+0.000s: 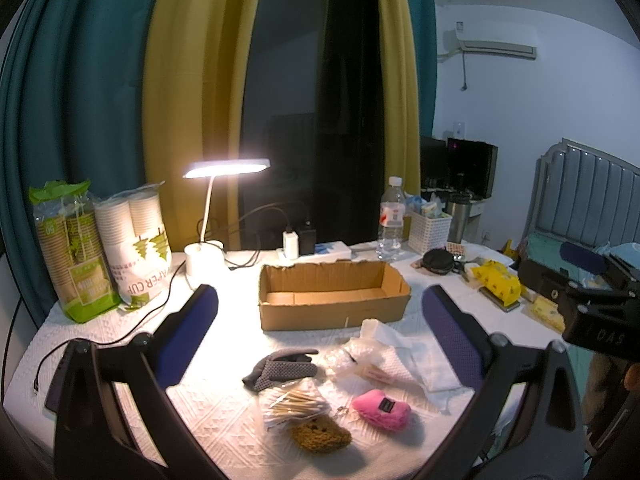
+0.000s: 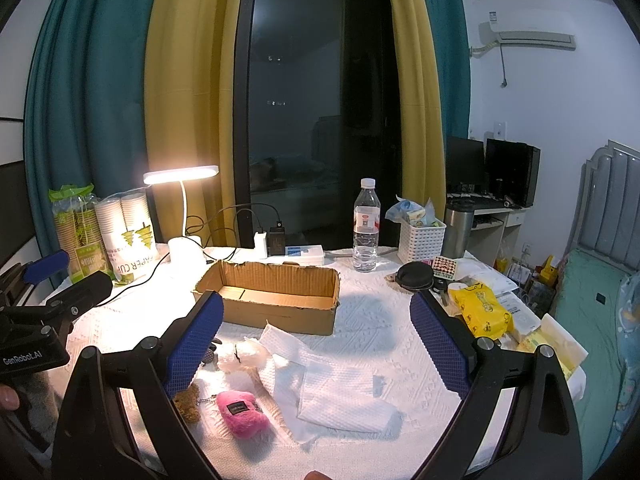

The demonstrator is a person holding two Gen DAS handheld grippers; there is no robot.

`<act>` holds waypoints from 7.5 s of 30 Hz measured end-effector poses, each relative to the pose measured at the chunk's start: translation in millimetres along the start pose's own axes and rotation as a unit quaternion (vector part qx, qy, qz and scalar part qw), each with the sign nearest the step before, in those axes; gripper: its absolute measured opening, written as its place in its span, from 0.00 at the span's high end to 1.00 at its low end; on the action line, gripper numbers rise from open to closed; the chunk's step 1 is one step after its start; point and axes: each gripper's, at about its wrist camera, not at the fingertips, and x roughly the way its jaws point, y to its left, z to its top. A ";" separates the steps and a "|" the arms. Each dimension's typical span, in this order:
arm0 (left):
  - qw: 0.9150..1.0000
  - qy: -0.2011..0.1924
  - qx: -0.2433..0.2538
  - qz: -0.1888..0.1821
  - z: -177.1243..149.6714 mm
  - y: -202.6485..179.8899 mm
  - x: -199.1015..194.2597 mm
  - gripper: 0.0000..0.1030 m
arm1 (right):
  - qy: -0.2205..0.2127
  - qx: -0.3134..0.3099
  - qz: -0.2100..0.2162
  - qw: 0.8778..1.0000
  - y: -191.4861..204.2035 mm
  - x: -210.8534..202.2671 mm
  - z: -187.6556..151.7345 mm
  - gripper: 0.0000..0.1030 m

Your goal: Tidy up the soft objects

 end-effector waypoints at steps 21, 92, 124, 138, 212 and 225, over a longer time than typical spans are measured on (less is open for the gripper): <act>0.999 0.050 0.001 0.008 -19.5 7.4 33.9 0.00 | 0.031 0.011 -0.009 0.999 -15.6 25.1 -21.1 0.07; 0.979 0.193 -0.014 -0.063 -43.1 27.6 141.2 0.28 | 0.139 0.028 0.071 0.987 -64.8 129.0 -61.7 0.77; 0.990 0.122 0.014 -0.063 21.6 35.3 274.0 0.28 | 0.122 -0.016 0.103 0.987 -30.4 263.7 10.2 0.77; 0.979 0.196 0.018 -0.060 -27.4 33.9 337.3 0.27 | 0.198 -0.020 0.126 0.972 -7.6 332.2 -28.6 0.77; 0.969 0.242 -0.002 -0.046 -76.4 7.3 195.5 0.09 | 0.248 -0.009 0.199 0.948 1.7 232.5 -96.6 0.67; 0.956 0.285 0.032 -0.059 -83.9 -30.4 239.5 0.09 | 0.215 0.022 0.174 0.961 -55.8 213.8 -89.5 0.94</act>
